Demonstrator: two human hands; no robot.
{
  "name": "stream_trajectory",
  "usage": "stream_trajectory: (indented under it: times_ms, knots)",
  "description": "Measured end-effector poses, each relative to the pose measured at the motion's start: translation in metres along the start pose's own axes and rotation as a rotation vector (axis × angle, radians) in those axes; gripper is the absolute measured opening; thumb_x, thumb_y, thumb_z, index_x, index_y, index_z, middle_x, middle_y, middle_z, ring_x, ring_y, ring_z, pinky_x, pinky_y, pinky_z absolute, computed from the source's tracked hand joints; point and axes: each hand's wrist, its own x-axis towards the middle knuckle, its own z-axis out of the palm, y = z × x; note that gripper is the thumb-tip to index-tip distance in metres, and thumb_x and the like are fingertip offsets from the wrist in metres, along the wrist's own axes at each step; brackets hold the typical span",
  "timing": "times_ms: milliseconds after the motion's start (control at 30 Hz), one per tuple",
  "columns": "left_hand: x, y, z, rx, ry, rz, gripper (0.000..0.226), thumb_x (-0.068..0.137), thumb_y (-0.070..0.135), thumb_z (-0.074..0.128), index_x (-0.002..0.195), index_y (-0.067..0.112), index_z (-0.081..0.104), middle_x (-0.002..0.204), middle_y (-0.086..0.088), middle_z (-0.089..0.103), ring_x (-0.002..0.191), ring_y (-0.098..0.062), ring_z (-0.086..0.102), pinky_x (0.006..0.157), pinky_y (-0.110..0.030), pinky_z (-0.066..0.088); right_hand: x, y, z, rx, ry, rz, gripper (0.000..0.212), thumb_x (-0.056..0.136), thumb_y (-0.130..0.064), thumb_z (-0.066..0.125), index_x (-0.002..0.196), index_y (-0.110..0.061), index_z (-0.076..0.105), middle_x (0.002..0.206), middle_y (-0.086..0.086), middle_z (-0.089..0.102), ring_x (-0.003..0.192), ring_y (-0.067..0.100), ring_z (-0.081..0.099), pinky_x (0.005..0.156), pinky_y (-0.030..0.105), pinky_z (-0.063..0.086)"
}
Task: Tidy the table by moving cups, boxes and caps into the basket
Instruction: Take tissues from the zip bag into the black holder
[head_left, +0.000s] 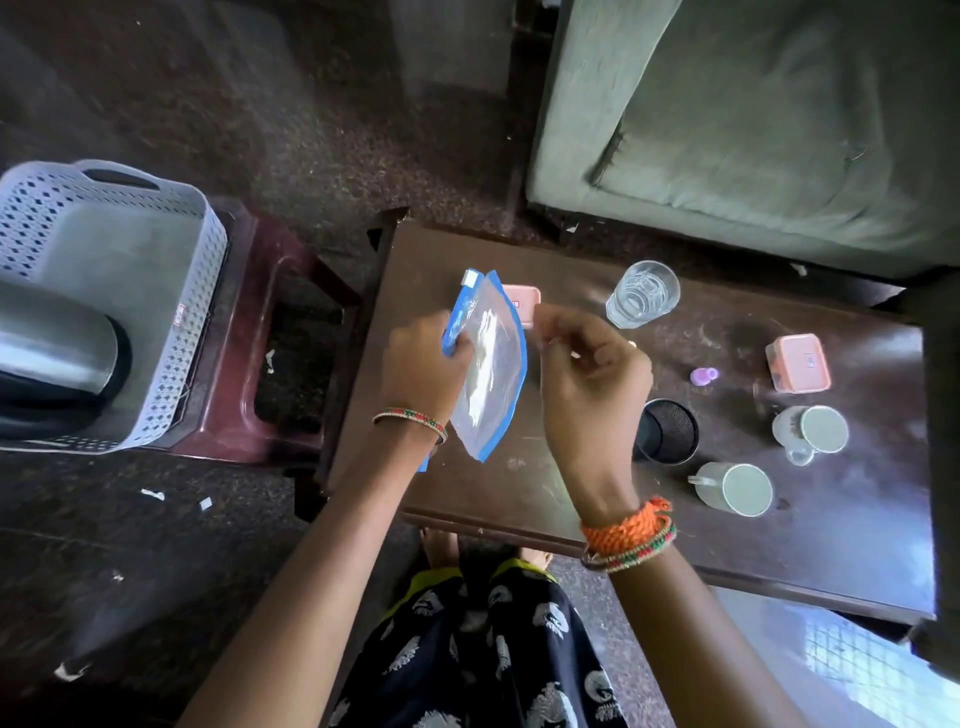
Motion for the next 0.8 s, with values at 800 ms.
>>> stream_trajectory:
  times_ms: [800]
  knots:
    - [-0.018,-0.017,0.004,-0.081,0.013,0.021,0.007,0.082,0.008,0.061,0.084,0.005,0.066,0.075,-0.012,0.068,0.059,-0.024,0.063,0.050,-0.036,0.058,0.036,0.073,0.071,-0.771,-0.662,0.265,0.013,0.088,-0.003,0.049,0.094,-0.002,0.061,0.095,0.016,0.063,0.092,0.033,0.059,0.076,0.034,0.047]
